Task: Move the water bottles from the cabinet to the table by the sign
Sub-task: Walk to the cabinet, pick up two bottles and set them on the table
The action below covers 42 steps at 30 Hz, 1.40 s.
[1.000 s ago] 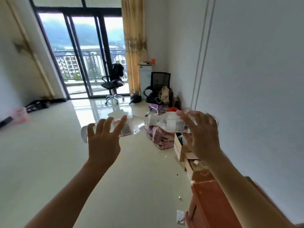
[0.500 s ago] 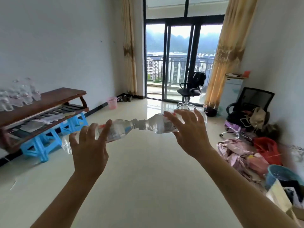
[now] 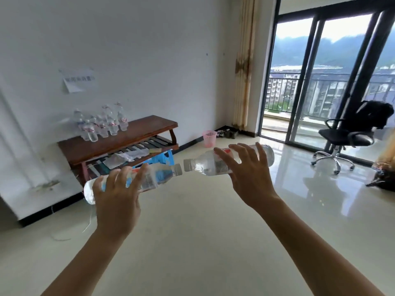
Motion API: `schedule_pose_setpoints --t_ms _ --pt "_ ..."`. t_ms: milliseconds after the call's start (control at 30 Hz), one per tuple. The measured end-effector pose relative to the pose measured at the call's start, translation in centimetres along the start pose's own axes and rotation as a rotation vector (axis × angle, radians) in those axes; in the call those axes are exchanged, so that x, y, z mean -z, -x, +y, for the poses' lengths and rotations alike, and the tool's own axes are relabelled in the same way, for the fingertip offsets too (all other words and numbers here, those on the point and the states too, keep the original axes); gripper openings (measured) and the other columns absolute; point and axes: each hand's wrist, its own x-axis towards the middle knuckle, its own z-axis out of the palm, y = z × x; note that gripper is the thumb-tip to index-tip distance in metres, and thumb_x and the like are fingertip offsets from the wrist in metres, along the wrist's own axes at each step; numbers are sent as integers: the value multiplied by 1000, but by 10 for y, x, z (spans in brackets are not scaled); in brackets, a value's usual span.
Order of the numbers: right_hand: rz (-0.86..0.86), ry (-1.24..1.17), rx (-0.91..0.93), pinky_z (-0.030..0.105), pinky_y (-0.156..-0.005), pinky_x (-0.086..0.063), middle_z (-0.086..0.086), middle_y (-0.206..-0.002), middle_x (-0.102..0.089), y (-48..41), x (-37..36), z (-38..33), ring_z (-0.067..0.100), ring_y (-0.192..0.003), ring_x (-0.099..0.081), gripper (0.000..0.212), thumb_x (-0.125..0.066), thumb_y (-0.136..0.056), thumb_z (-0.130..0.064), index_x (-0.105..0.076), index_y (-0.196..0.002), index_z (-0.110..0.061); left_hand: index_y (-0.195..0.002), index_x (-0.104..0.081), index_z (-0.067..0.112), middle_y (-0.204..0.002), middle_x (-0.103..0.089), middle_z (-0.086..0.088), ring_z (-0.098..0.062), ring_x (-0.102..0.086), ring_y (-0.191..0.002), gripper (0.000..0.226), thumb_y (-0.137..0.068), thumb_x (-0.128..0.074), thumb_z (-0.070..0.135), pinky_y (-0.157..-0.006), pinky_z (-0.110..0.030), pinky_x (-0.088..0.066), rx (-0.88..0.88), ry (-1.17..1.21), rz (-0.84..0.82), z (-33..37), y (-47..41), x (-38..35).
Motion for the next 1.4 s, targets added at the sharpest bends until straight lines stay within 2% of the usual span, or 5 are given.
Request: schedule_pose_setpoints --t_ms 400,700,967,1167,1400 --pt "23 -220 191 66 -114 -29 13 -135 -57 -234 -277 -84 36 -126 -53 99 -90 -65 -1 -44 -148 -32 -147 -53 19 -124 -62 -20 -43 -60 -111 82 -73 -83 4 -93 -60 -39 195 -201 77 -185 -106 -188" --pt "-12 -226 250 68 -111 -34 14 -136 -57 -395 -446 -137 36 -126 -53 104 -93 -63 -3 -40 -148 -32 -146 -52 20 -121 -63 -15 -39 -61 -110 82 -72 -84 5 -90 -58 -41 268 -115 21 -335 -238 -343" --pt "85 -210 198 65 -116 -27 12 -135 -58 -506 -594 -111 35 -126 -51 98 -86 -70 2 -40 -149 -33 -148 -47 18 -122 -63 -14 -39 -61 -110 88 -71 -86 6 -86 -61 -45 281 46 9 -388 -356 -489" --pt "60 -266 180 69 -114 -30 16 -136 -58 -613 -731 -83 38 -126 -53 98 -90 -68 -10 -39 -149 -32 -152 -42 15 -133 -64 -13 -36 -62 -120 81 -80 -80 13 -89 -62 -52 283 142 -56 -417 -468 -619" --pt "49 -356 150 67 -114 -30 15 -137 -57 -748 -851 -80 38 -127 -52 95 -89 -71 -7 -40 -148 -34 -146 -47 8 -131 -65 -17 -35 -69 -111 62 -92 -65 33 -79 -49 -60 299 155 29 -470 -571 -711"
